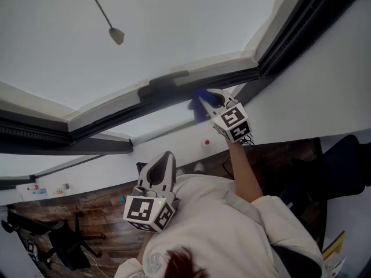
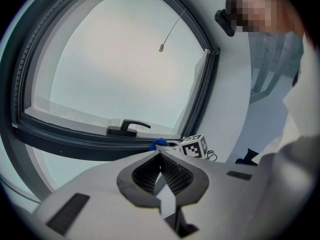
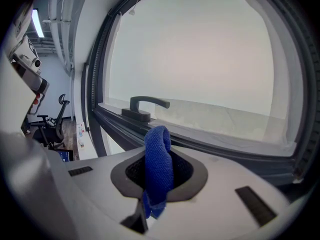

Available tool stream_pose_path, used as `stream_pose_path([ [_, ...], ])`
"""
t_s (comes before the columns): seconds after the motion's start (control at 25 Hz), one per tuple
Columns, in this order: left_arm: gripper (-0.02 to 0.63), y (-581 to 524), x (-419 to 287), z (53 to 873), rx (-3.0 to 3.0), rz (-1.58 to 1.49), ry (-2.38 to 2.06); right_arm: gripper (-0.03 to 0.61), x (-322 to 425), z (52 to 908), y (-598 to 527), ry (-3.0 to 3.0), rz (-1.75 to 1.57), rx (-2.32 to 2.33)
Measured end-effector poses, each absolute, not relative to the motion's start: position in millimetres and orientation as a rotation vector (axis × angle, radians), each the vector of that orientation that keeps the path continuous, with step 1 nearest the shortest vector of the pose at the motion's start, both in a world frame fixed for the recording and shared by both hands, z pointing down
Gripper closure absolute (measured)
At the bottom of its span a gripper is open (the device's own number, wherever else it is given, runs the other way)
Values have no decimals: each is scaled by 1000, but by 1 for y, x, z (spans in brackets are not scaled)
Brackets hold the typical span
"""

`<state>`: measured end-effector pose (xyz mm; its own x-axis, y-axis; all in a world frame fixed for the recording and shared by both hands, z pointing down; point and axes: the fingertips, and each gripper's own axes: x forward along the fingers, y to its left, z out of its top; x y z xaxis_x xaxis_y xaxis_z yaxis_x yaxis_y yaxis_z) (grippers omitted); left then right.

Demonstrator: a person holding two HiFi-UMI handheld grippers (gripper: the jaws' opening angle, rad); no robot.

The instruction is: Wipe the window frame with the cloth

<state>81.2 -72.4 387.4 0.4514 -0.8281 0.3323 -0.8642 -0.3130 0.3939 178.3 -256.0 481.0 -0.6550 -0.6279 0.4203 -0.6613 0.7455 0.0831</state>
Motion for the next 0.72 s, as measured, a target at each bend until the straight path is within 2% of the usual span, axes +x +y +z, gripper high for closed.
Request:
stream_pose_path([
  [0.72, 609, -74, 110, 389, 2182, 79, -1423, 529, 209, 481, -265, -2518, 92, 982],
])
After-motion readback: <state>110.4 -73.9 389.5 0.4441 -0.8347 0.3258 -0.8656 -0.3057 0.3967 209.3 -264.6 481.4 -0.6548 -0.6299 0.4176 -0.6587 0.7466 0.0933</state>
